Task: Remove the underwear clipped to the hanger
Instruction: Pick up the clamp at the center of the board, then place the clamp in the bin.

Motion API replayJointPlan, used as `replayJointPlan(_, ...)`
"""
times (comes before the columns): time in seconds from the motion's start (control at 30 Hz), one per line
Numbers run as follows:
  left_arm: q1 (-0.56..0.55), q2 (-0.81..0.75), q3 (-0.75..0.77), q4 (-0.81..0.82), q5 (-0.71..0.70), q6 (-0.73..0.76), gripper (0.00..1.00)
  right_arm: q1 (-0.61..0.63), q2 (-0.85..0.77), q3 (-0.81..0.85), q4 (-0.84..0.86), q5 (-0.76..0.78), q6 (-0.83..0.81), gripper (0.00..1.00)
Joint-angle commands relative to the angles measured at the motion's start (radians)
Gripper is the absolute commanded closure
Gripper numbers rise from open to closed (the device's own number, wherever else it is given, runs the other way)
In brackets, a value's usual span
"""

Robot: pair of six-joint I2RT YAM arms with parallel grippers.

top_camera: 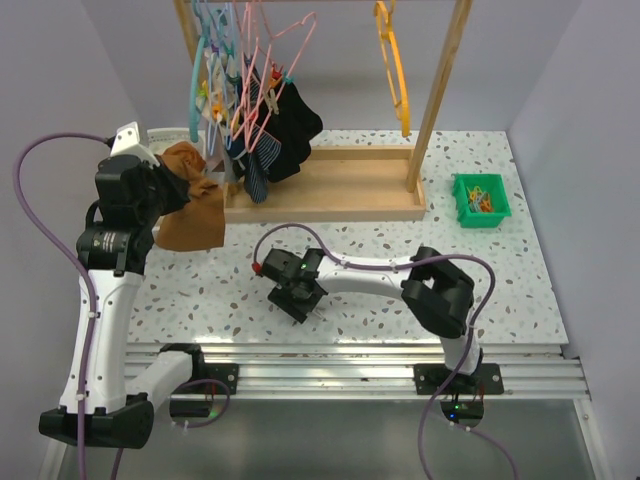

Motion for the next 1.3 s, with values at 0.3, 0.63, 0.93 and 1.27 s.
replayJointPlan(0.3, 0.008, -0.018, -0.003, 0.036, -0.015, -0.012, 1.0, -0.029, -0.001, -0.092, 0.077, -0.098, 0.004, 0.56)
replayJointPlan(0.63, 0.007, 0.01, 0.036, 0.004, -0.027, -0.047, 1.0, -0.196, -0.31, -0.208, -0.028, 0.03, 0.252, 1.0)
replayJointPlan(0.93, 0.007, 0.042, 0.144, -0.027, -0.041, -0.107, 1.0, -0.84, -0.613, -0.178, -0.161, 0.316, 0.288, 1.0)
replayJointPlan(1.27, 0.007, -0.004, 0.08, 0.102, 0.059, -0.186, 1.0, -1.169, -0.413, -0.12, 0.118, 0.397, 0.331, 1.0)
